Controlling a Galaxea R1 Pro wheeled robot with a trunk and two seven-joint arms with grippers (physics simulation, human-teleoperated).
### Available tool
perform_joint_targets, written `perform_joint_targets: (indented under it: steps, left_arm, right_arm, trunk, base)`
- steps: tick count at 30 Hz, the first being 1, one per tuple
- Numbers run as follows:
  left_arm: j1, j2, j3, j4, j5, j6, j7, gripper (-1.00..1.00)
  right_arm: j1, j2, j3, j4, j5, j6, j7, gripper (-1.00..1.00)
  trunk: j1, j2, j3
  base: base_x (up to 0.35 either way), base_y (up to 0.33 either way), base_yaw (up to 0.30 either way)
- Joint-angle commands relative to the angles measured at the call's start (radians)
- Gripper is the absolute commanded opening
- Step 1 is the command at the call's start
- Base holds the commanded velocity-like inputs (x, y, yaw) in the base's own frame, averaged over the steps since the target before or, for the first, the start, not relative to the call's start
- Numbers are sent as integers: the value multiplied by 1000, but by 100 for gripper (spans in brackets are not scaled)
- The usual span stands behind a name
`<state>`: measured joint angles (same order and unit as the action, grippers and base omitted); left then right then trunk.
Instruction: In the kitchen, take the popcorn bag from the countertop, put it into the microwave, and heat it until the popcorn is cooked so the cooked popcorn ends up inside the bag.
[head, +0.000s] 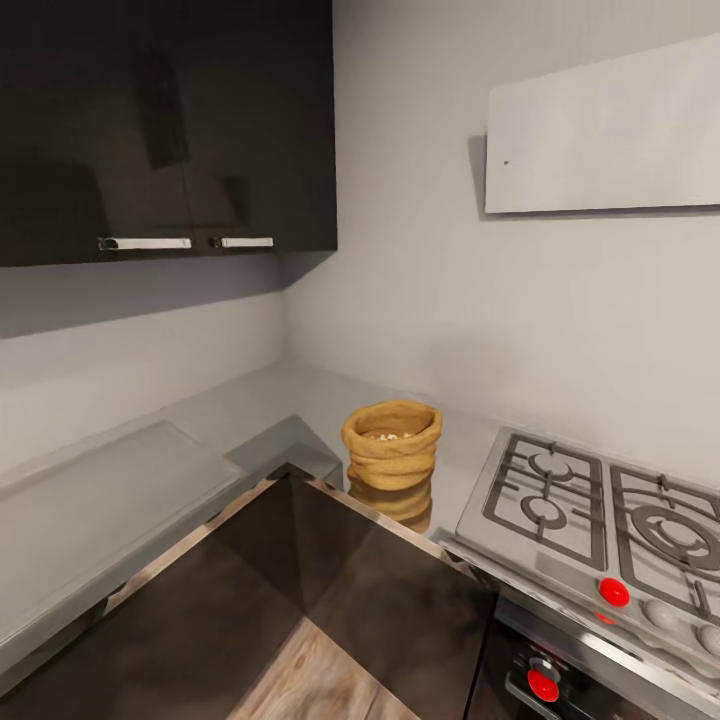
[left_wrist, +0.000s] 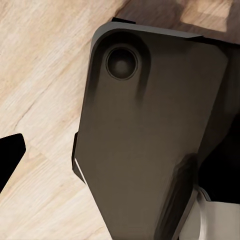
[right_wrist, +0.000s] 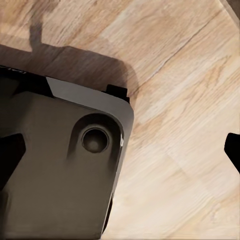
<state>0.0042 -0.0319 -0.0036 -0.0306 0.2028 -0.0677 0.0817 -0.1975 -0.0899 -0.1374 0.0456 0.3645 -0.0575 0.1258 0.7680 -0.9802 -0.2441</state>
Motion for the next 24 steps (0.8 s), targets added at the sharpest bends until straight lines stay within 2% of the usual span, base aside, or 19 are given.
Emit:
perform_joint_targets:
  steps: [1, 10, 17, 18, 20, 22, 23, 24]
  left_arm:
    - [0, 0, -2, -2, 7, -1, 3, 100]
    - [0, 0, -1, -1, 7, -1, 1, 100]
    - [0, 0, -2, -1, 7, 0, 1, 100]
    - [0, 0, -2, -1, 7, 0, 1, 100]
    - [0, 0, -2, -1, 7, 2, 1, 100]
    - [0, 0, -3, -1, 7, 4, 1, 100]
    - [0, 0, -3, -1, 8, 5, 1, 100]
    - [0, 0, -3, -1, 8, 6, 1, 100]
  right_arm:
    - [4, 5, -8, -2, 8, -5, 2, 100]
    - [10, 12, 10, -45, 30, 28, 2, 100]
    - [10, 51, 50, -84, 70, 67, 10, 100]
    - [10, 152, 108, -460, 186, 340, 10, 100]
    - [10, 180, 144, -535, 189, 378, 11, 100]
    - [10, 198, 209, -617, 187, 444, 31, 100]
    - [10, 201, 225, -652, 187, 470, 56, 100]
    - [10, 205, 243, -755, 188, 545, 139, 100]
  trunk:
    - [0, -1, -1]
    - [0, -1, -1]
    - [0, -1, -1]
    - [0, -1, -1]
    - [0, -1, -1]
    - [0, -1, -1]
    - [0, -1, -1]
    - [0, -1, -1]
  base:
    - [0, 0, 0]
    - [0, 0, 0]
    - [0, 0, 0]
    - [0, 0, 0]
    - [0, 0, 0]
    - [0, 0, 0]
    - [0, 0, 0]
    - [0, 0, 0]
